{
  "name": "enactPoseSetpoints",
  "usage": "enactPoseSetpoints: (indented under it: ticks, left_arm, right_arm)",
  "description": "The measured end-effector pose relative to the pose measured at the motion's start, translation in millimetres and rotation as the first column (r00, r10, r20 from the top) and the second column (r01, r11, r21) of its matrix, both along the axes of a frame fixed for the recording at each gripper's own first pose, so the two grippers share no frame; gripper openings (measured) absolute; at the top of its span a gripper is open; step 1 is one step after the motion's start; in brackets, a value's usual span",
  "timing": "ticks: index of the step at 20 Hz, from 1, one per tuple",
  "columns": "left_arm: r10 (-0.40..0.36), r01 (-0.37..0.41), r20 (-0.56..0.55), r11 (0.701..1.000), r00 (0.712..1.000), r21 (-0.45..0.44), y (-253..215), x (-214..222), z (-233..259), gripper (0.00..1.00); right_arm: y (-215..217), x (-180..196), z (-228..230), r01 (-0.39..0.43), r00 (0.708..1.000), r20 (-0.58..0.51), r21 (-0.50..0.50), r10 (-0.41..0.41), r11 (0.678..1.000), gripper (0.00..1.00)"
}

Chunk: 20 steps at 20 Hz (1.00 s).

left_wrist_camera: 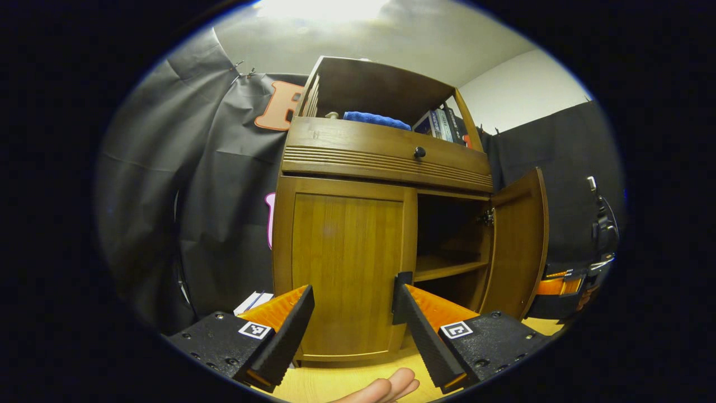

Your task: Open the right door of the double-door shoe cabinet with the right hand, and open the left door with the left hand.

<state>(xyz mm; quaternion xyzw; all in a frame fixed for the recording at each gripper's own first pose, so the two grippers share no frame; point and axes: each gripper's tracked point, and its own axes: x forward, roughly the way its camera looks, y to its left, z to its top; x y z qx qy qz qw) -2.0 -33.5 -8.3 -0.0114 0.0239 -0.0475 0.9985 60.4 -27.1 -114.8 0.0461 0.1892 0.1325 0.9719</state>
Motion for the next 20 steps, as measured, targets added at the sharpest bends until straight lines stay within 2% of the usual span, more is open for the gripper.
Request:
enactPoseSetpoints:
  ticks: [3,7,8,10,14,15,20]
  left_arm:
    - [0.009,-0.009,-0.003,1.000,1.000,0.019,1,2,-2,0.91]
    - [0.000,0.000,-0.009,1.000,1.000,0.023,-3,5,-6,0.92]
    - [-0.010,0.010,-0.007,1.000,1.000,0.023,-6,5,-6,0.95]
    - [-0.016,0.016,-0.002,1.000,1.000,0.025,-7,3,-5,0.92]
    - [-0.025,0.025,0.004,0.999,1.000,0.038,-12,2,-5,0.95]
    - [-0.027,0.027,0.003,0.999,1.000,0.041,-14,2,-6,0.92]
    - [-0.031,0.031,-0.006,0.999,1.000,0.044,-19,4,-11,0.92]
  right_arm:
    - [-12,2,0,0.041,0.999,0.022,-0.027,-0.041,0.999,0.18]
    - [-62,11,0,0.196,0.980,0.059,-0.117,-0.190,0.974,0.20]
    - [-67,11,2,0.194,0.980,0.059,-0.099,-0.188,0.976,0.18]
    - [-75,13,0,0.180,0.983,0.058,-0.069,-0.176,0.981,0.04]
    - [-92,20,2,0.127,0.989,0.080,-0.075,-0.121,0.989,0.04]
    - [-99,21,0,0.108,0.992,0.080,-0.072,-0.102,0.992,0.04]
    - [-137,36,-1,-0.003,0.993,0.117,-0.002,0.003,1.000,0.04]
